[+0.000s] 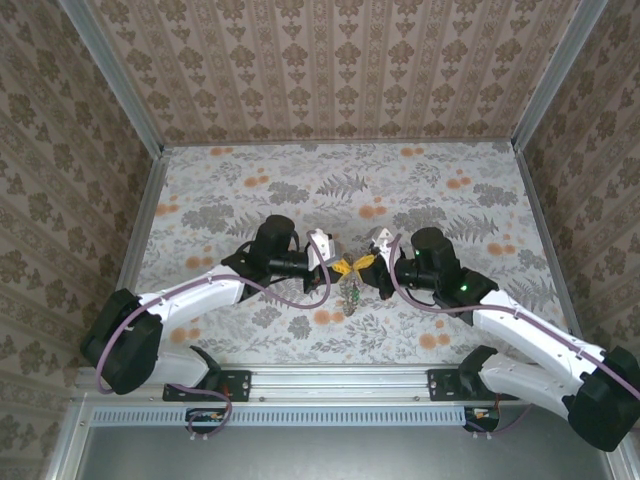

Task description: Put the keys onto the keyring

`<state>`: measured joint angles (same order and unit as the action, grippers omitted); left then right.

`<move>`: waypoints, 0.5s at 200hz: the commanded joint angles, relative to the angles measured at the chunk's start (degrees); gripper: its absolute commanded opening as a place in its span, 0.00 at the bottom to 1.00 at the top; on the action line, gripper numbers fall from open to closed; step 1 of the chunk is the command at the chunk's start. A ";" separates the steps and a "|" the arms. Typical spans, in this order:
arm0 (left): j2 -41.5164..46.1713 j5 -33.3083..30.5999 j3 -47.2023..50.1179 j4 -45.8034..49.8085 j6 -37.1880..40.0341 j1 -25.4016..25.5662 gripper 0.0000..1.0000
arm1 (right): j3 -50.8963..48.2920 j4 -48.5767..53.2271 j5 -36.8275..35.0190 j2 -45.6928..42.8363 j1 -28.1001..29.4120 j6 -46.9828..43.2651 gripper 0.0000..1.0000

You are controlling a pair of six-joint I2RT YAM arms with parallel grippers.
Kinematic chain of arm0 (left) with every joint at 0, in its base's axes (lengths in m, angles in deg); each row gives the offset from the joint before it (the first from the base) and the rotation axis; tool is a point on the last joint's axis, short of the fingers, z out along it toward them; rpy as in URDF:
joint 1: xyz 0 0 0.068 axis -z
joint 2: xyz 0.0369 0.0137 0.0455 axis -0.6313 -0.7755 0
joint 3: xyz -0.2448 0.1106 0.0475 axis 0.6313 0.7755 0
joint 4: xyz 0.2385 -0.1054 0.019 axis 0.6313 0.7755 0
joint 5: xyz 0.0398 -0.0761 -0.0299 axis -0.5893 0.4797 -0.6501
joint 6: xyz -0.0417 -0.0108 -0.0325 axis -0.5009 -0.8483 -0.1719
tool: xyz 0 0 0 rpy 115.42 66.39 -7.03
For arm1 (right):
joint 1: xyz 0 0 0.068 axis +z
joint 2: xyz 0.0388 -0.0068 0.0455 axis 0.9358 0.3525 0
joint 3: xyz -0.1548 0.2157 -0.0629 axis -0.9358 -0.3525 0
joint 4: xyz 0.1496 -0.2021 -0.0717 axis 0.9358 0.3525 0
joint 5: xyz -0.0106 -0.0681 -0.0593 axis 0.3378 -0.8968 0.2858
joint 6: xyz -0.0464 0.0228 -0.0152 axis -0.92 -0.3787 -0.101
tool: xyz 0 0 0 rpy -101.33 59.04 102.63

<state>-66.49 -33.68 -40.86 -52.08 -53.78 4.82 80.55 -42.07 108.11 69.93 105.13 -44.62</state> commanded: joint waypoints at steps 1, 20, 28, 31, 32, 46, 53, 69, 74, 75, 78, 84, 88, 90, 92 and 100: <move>0.05 1.31 -2.52 -2.27 -0.69 0.33 0.00 | 1.95 -4.07 -1.35 0.99 0.70 -0.72 0.00; -0.02 1.37 -2.59 -2.34 -0.74 0.26 0.00 | 2.08 -4.33 -2.52 1.74 0.88 -1.10 0.00; 0.04 1.29 -2.69 -2.32 -0.77 0.38 0.00 | 2.29 -3.78 -3.08 2.02 0.97 -1.58 0.00; 0.04 1.24 -2.69 -2.34 -0.81 0.32 0.00 | 2.37 -3.52 -3.27 2.02 1.05 -1.78 0.00; 0.04 1.28 -2.74 -2.29 -0.77 0.32 0.00 | 2.40 -3.48 -3.34 2.07 1.05 -1.85 0.00; 0.04 1.30 -2.69 -2.33 -0.79 0.33 0.00 | 2.70 -2.25 -4.48 2.20 1.23 -2.79 0.00; 0.04 1.30 -2.69 -2.32 -0.79 0.28 0.00 | 2.69 -1.68 -5.23 2.20 1.32 -3.24 0.00; 0.04 1.28 -2.70 -2.37 -0.70 0.37 0.00 | 2.69 -0.57 -7.23 1.96 1.49 -4.48 0.00; 0.05 1.23 -2.70 -2.34 -0.68 0.33 0.00 | 2.55 -0.33 -8.09 1.81 1.54 -4.75 0.00; 0.05 1.23 -2.69 -2.38 -0.71 0.33 0.00 | 2.53 -0.25 -8.30 1.83 1.56 -4.82 0.00; 0.06 1.35 -2.69 -2.35 -0.73 0.33 0.00 | 2.51 -0.15 -8.80 1.84 1.56 -4.96 0.00; 0.06 1.37 -2.65 -2.42 -0.69 0.33 0.00 | 2.51 0.12 -9.82 1.78 1.67 -5.28 0.00; 0.04 1.43 -2.73 -2.36 -0.72 0.33 0.00 | 2.43 0.23 -10.25 1.76 1.72 -5.40 0.00; 0.04 1.41 -2.75 -2.39 -0.69 0.33 0.00 | 2.43 0.23 -10.49 1.69 1.75 -5.49 0.00; 0.04 1.45 -2.68 -2.37 -0.70 0.33 0.00 | 2.42 0.36 -10.70 1.70 1.76 -5.57 0.00; 0.04 1.44 -2.68 -2.37 -0.73 0.33 0.00 | 2.42 0.87 -11.58 1.76 1.80 -5.93 0.00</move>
<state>-66.51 -34.53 -40.86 -52.19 -53.80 4.80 81.45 -43.75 102.69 71.86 106.81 -47.90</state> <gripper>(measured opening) 0.043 0.062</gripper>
